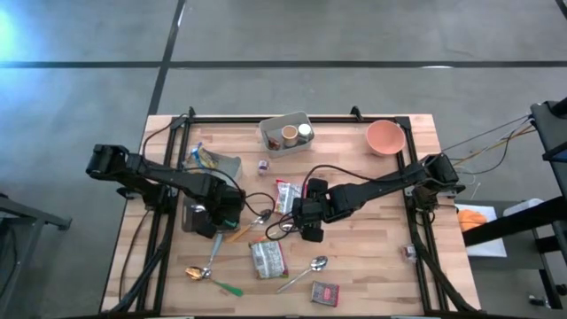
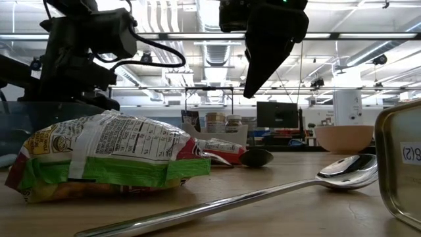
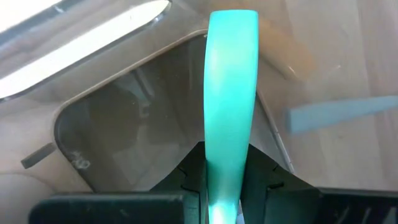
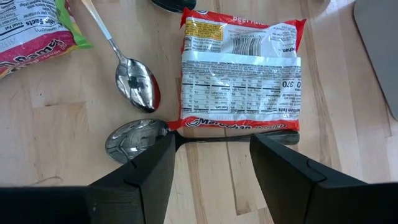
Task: Pick & Place Food Item
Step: Put the right blue spoon into the black bin, then put the blue spoon into the black bin
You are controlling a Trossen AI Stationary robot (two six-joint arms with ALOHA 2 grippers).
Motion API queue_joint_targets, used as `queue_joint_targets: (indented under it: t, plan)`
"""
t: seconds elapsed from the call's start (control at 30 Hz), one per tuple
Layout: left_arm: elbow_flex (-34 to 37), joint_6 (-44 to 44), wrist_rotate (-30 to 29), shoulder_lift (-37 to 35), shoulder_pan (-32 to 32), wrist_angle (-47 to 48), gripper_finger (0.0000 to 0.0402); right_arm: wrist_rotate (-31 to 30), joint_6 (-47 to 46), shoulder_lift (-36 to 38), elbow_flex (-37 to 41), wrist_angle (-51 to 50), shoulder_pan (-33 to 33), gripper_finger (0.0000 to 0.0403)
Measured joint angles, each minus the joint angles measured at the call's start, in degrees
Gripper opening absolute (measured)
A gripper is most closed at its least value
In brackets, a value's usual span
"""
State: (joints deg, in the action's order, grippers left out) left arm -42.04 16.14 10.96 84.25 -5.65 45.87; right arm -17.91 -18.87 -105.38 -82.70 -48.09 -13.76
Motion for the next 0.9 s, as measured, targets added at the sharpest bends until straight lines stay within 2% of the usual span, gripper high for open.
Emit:
queue_joint_targets:
  t: [0.17,0.43,0.9]
  plan:
    - [-0.09,-0.09,0.04,0.07,0.02,-0.19,0.0054,0.04,0.00,0.00,0.00,0.06,0.00,0.0208]
    - [0.00,-0.70,0.07,0.11,0.00,-1.20,0.0106,0.13,0.00,0.00,0.00,0.17,0.01,0.0208]
    - [-0.25,-4.21,-0.87,0.24,-0.04,-2.45,0.0113,0.15,0.00,0.01,-0.01,0.26,0.01,0.0208]
